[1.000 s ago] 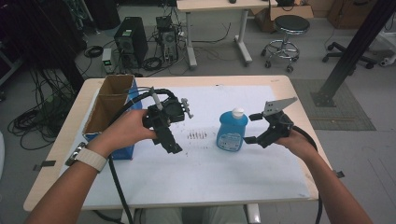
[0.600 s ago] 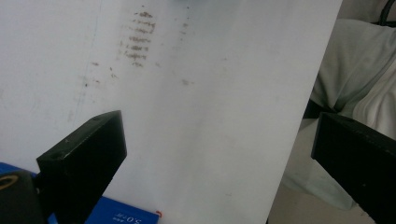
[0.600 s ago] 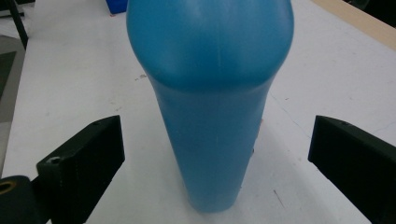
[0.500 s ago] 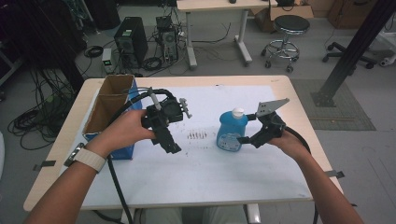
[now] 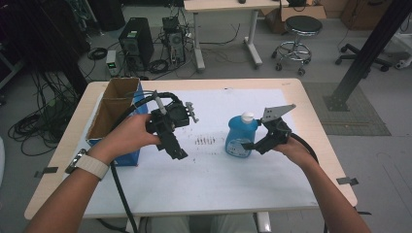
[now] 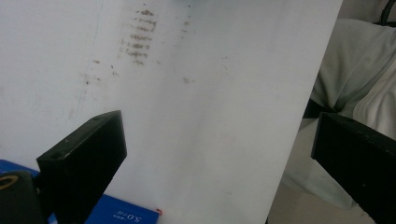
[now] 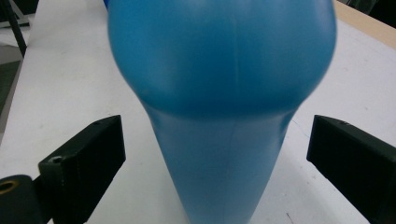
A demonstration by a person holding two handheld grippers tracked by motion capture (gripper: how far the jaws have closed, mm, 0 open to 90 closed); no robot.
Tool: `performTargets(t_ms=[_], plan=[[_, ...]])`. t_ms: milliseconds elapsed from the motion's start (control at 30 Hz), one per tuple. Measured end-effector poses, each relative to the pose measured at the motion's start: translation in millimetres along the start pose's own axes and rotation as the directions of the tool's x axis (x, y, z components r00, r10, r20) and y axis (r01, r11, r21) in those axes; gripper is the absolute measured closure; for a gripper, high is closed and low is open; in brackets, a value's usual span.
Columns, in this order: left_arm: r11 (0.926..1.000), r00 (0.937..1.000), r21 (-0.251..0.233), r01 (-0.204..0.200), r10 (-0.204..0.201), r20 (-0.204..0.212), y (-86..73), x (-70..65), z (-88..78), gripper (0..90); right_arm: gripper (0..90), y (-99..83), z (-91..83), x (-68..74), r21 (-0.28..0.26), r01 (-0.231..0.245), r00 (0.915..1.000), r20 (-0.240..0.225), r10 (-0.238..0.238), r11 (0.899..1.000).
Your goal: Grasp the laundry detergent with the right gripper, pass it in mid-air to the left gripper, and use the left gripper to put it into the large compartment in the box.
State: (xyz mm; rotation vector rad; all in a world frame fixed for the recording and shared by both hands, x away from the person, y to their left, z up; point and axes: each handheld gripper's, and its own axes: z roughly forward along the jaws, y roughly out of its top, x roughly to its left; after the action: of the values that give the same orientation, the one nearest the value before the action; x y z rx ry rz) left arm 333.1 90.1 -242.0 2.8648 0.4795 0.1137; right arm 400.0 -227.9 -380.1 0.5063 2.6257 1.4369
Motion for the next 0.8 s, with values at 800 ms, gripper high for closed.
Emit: performTargets(t_ms=[800], plan=[[1.0000, 1.0000, 0.000, 0.010, -0.010, 0.001, -3.4, 1.4, 0.8, 3.8, 11.3, -5.7, 8.8, 0.4, -0.034, 0.003, 0.9999, 0.014, -0.003, 0.999]])
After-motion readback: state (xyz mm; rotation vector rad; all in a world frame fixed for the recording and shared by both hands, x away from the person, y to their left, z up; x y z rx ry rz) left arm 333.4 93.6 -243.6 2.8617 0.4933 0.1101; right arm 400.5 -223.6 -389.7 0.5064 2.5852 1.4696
